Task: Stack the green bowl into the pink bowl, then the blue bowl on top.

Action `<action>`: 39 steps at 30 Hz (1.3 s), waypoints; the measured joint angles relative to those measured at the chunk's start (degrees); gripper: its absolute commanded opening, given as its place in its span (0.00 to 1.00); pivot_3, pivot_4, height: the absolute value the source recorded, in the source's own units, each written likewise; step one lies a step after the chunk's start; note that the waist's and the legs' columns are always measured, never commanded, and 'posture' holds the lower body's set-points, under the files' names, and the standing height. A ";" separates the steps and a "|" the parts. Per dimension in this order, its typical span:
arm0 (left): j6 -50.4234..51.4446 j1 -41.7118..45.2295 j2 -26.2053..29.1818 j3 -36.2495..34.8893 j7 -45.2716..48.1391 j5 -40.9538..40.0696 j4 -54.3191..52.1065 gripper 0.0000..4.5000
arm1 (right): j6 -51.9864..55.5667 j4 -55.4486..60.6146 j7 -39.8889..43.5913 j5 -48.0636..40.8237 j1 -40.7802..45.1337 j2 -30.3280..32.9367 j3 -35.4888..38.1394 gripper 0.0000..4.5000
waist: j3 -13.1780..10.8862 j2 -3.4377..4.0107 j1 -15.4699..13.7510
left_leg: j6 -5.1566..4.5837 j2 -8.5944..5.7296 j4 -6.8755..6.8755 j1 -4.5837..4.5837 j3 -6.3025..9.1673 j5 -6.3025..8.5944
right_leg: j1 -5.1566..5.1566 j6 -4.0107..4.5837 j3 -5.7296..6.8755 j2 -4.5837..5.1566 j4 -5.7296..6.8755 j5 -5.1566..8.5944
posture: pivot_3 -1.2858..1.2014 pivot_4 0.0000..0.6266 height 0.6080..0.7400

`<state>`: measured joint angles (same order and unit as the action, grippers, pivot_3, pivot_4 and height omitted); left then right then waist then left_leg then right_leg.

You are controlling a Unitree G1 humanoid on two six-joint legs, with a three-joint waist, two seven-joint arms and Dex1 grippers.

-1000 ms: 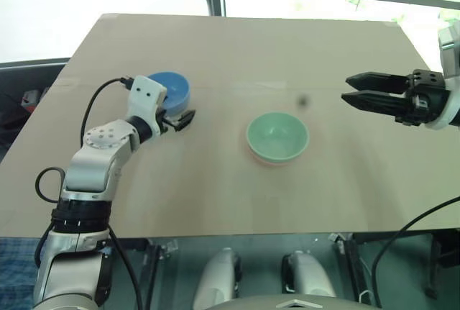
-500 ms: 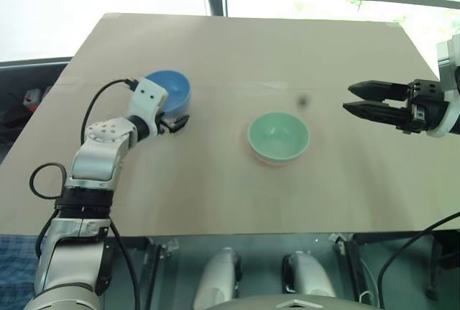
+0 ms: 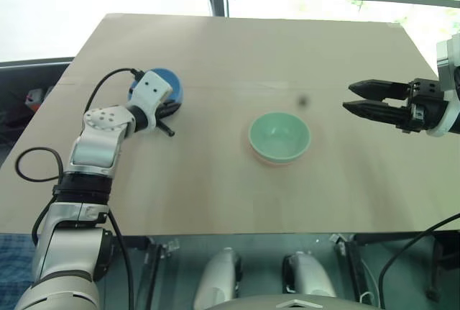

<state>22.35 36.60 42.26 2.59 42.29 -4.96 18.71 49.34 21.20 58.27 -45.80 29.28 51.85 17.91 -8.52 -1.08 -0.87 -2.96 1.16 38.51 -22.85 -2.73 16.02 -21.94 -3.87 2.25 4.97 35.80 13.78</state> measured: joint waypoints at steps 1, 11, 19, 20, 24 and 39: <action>-0.70 0.38 0.02 0.13 0.53 0.56 0.57 0.02 | -0.04 -0.01 -0.09 -0.01 0.00 0.00 0.00 0.45 | 0.00 0.00 -0.01 | 0.00 0.00 0.00 0.00 0.00 0.00 | 0.00 0.00 0.00 0.00 0.00 0.00 | 0.52 0.24 1.00; -3.19 9.53 -3.54 5.92 20.23 -3.91 -3.01 0.02 | -0.49 -0.60 -0.09 0.00 -0.04 0.45 -1.31 0.45 | -0.04 -0.05 0.01 | -0.12 -0.01 0.17 -0.23 0.02 0.07 | -0.08 -0.01 0.04 -0.02 -0.02 0.00 | 0.52 0.24 1.00; -9.32 16.79 -7.22 12.20 33.76 -5.74 -10.86 0.02 | -0.93 -0.58 -1.04 0.02 -0.05 0.27 -3.37 0.45 | -0.05 -0.04 0.21 | -0.12 -0.08 0.18 -0.16 -0.03 0.07 | -0.08 -0.01 -0.02 -0.07 0.01 0.00 | 0.52 0.24 1.00; -9.48 16.89 -7.42 12.29 33.92 -5.74 -10.88 0.02 | -0.93 -0.55 -1.10 0.02 -0.05 0.27 -3.37 0.45 | -0.05 -0.04 0.19 | -0.12 -0.08 0.18 -0.15 -0.03 0.07 | -0.08 -0.01 -0.02 -0.07 0.01 0.00 | 0.52 0.24 1.00; -13.15 17.39 -9.77 16.08 37.54 -5.49 -13.22 0.02 | -0.83 0.90 -1.95 -0.67 -0.20 0.27 -3.40 0.45 | -0.05 -0.04 0.02 | -0.14 0.01 0.24 -0.18 -0.01 0.08 | -0.07 -0.01 -0.03 -0.06 0.01 0.00 | 0.52 0.24 1.00; -15.66 17.31 -12.07 15.59 38.80 -6.40 -11.74 0.59 | -0.66 2.03 -3.80 -2.60 -1.51 1.62 -3.32 0.45 | -0.05 -0.04 0.02 | -0.22 0.04 0.46 -0.21 0.02 0.13 | -0.05 -0.01 -0.05 -0.05 0.01 0.00 | 0.52 0.24 1.00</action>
<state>6.70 53.91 30.19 18.17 81.09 -11.36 6.98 48.68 23.22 54.47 -48.39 27.77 53.47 14.59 -8.57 -1.12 -0.85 -3.18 1.20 38.97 -23.06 -2.71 16.15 -22.00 -3.88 2.20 4.91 35.81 13.78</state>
